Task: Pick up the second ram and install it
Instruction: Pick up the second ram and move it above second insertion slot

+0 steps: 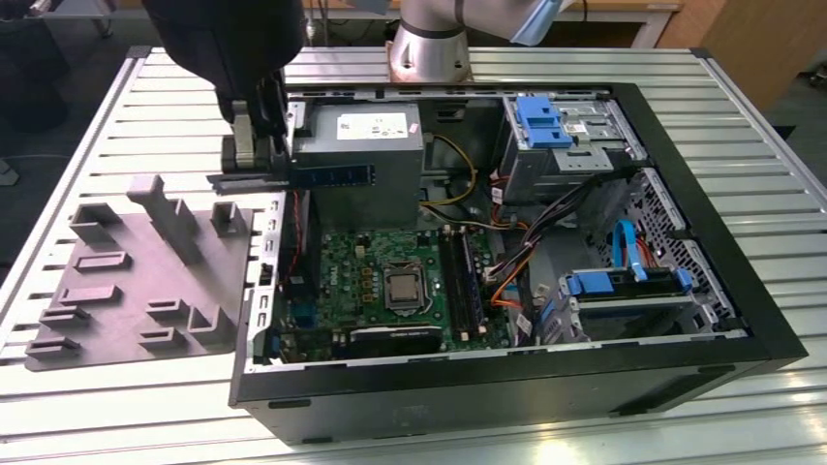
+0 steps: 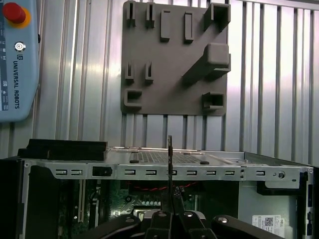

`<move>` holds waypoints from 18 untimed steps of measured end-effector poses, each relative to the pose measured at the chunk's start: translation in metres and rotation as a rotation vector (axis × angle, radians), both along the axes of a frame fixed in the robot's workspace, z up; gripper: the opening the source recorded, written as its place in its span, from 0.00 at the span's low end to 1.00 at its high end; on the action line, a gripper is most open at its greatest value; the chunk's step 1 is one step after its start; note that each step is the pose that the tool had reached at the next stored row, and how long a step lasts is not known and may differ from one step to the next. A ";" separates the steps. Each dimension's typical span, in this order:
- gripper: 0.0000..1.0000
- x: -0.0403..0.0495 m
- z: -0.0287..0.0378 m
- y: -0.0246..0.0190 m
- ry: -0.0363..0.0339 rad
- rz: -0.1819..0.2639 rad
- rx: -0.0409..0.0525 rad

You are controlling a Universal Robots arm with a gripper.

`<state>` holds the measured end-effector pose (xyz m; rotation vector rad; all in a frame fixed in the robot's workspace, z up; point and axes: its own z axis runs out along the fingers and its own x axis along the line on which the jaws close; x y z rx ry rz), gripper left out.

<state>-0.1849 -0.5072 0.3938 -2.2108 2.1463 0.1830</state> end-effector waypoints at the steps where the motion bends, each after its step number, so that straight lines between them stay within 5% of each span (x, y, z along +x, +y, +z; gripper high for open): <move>1: 0.12 0.0013 0.0000 0.0000 0.0000 0.000 0.0000; 18: 0.12 0.0186 0.0000 0.0000 0.0000 0.000 -0.0001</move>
